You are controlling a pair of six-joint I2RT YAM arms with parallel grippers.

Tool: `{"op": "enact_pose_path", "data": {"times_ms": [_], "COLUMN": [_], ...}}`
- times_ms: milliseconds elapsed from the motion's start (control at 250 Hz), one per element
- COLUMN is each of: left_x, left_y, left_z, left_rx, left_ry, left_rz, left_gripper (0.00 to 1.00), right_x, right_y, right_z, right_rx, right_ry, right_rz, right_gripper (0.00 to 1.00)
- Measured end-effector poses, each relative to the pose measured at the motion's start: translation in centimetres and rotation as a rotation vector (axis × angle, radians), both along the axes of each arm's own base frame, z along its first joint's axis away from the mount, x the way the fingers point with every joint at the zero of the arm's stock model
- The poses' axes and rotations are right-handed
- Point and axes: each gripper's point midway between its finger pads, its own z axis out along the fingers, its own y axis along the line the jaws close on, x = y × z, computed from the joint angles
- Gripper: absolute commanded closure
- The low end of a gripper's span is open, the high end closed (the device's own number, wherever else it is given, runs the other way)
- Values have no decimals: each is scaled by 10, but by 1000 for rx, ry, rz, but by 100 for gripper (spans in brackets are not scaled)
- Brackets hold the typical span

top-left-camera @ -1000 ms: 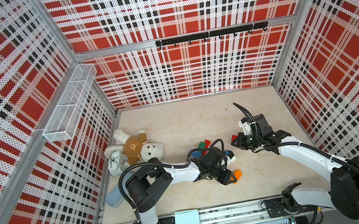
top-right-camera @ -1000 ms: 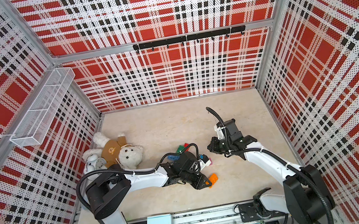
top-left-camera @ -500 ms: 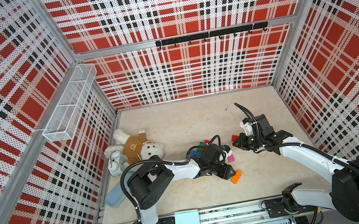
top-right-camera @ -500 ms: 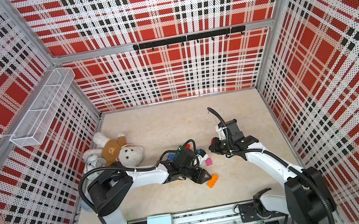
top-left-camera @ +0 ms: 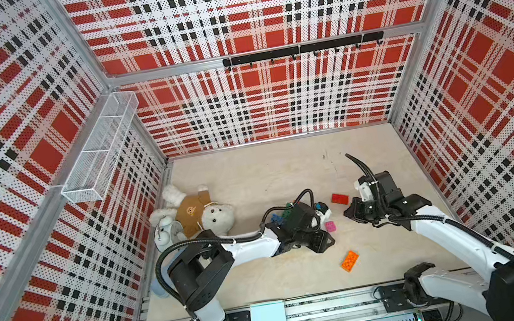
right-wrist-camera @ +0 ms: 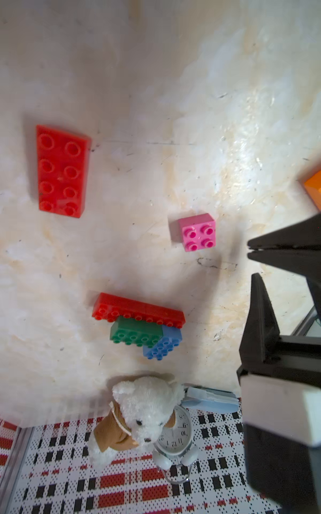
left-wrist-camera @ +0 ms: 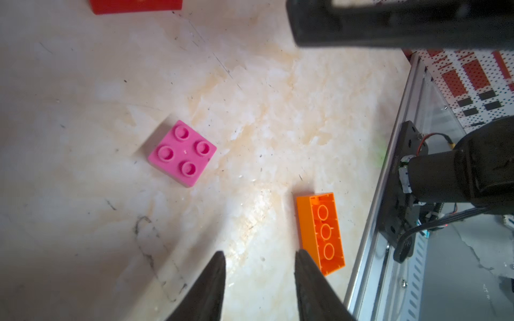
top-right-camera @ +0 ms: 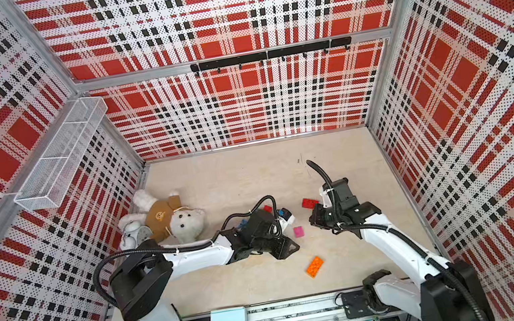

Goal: Assemble a small pinwheel with lego
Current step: Pick up the lego brick from the center of the board.

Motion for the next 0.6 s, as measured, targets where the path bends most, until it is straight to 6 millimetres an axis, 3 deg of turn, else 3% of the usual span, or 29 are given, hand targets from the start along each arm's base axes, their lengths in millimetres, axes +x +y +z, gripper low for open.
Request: {"op": "enact_pose_path", "data": {"times_ms": [228, 400, 596], "left_x": [-39, -66, -74], "left_y": [-7, -22, -45], "left_z": [12, -7, -23], "left_rx": [8, 88, 165], "left_ry": [-83, -107, -143], "left_rz": [-141, -254, -327], "left_gripper": [49, 48, 49], "right_x": [-30, -28, -17], "right_y": [-17, -26, -37], "right_z": [-17, -20, -12], "right_rx": [-12, -56, -58], "right_ry": [62, 71, 50], "right_rz": [-83, -125, -182], "right_gripper": [99, 96, 91]}}
